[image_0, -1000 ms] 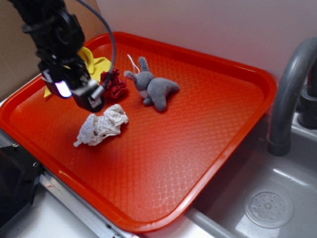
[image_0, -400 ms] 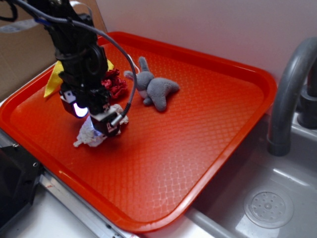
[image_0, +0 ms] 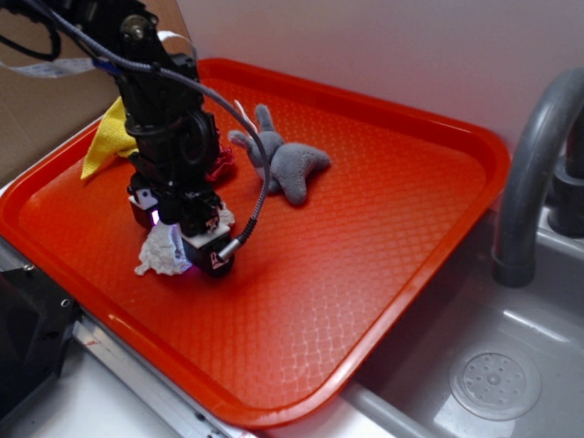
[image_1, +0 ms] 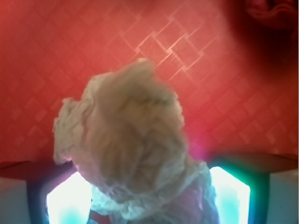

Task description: Grab the white paper.

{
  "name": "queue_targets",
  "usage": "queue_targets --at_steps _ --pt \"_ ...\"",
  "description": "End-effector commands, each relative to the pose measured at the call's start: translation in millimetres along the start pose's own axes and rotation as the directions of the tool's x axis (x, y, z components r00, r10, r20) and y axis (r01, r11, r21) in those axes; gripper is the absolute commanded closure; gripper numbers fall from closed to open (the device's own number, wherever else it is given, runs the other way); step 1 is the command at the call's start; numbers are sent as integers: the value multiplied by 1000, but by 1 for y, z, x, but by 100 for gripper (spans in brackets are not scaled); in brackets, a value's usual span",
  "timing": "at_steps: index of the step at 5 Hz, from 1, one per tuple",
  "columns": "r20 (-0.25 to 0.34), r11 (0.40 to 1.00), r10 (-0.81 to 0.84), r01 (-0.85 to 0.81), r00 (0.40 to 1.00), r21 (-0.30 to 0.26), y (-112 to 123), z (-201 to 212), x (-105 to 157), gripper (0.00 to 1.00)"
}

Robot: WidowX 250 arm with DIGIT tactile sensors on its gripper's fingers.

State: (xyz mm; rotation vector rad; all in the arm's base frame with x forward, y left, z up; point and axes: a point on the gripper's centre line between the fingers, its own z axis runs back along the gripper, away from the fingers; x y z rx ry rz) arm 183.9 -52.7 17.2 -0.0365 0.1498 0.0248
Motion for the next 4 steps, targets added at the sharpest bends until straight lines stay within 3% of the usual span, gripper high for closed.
queue_targets --at_steps 1,2,3,4 --pt "45 999 -24 22 999 25 -5 4 4 100" --pt "47 999 -30 28 998 38 -11 3 -3 100" --pt "65 998 -34 30 997 53 4 33 1 100" --pt "166 995 65 -76 984 59 10 82 -15 100"
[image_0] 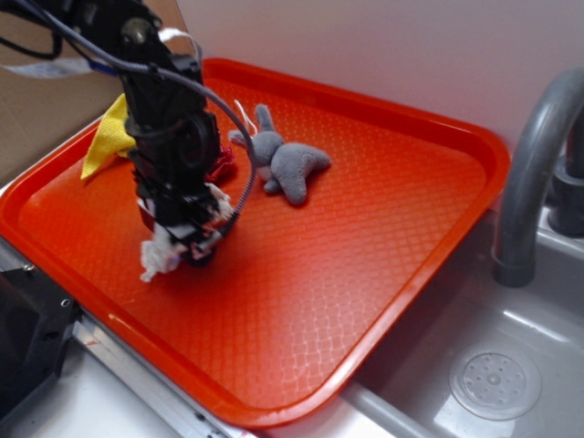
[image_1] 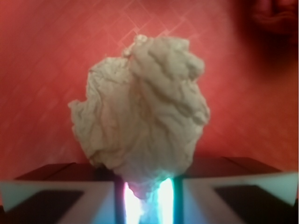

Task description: Grab the white paper.

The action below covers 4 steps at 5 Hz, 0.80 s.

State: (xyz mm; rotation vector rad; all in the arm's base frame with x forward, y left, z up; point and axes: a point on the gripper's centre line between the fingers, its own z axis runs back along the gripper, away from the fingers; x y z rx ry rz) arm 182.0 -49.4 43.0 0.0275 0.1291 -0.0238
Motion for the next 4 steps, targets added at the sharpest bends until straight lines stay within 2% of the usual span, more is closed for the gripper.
queue_targets --at_steps 1,3,4 --pt "157 990 144 -142 977 -24 22 107 -8 100" --pt "202 962 272 -257 941 -98 44 166 -15 100" --pt "211 945 323 -302 923 -126 53 176 -14 100"
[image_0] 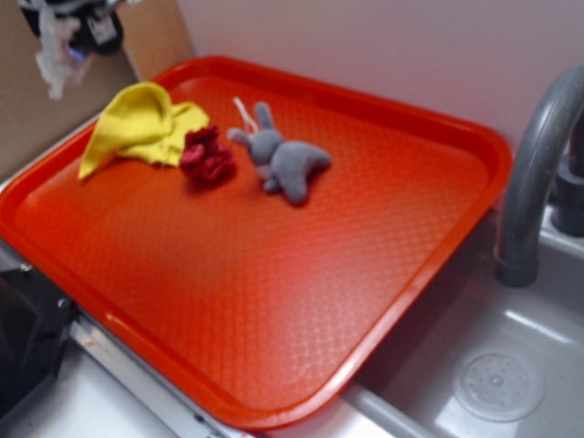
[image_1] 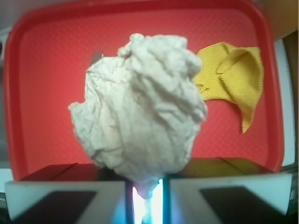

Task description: Grab the white paper.

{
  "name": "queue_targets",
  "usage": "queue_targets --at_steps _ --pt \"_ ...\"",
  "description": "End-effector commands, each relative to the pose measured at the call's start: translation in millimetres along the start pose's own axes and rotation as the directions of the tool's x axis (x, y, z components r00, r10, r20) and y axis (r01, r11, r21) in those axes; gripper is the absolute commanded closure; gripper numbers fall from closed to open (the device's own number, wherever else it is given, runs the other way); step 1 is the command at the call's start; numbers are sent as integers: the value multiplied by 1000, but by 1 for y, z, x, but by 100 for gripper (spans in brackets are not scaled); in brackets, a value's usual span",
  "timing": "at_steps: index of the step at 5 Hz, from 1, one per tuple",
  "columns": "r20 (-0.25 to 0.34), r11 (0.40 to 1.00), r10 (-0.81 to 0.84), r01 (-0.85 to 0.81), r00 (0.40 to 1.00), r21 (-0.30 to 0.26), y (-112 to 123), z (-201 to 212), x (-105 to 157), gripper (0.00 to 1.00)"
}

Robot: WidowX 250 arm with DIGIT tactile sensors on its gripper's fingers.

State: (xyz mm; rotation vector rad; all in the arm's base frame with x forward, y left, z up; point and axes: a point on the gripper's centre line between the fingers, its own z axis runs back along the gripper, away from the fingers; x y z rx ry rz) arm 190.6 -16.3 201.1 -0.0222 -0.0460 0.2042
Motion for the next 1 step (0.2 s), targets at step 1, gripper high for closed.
queue_targets --at_steps 1 --pt "25 997 74 -73 997 -24 8 12 9 100"
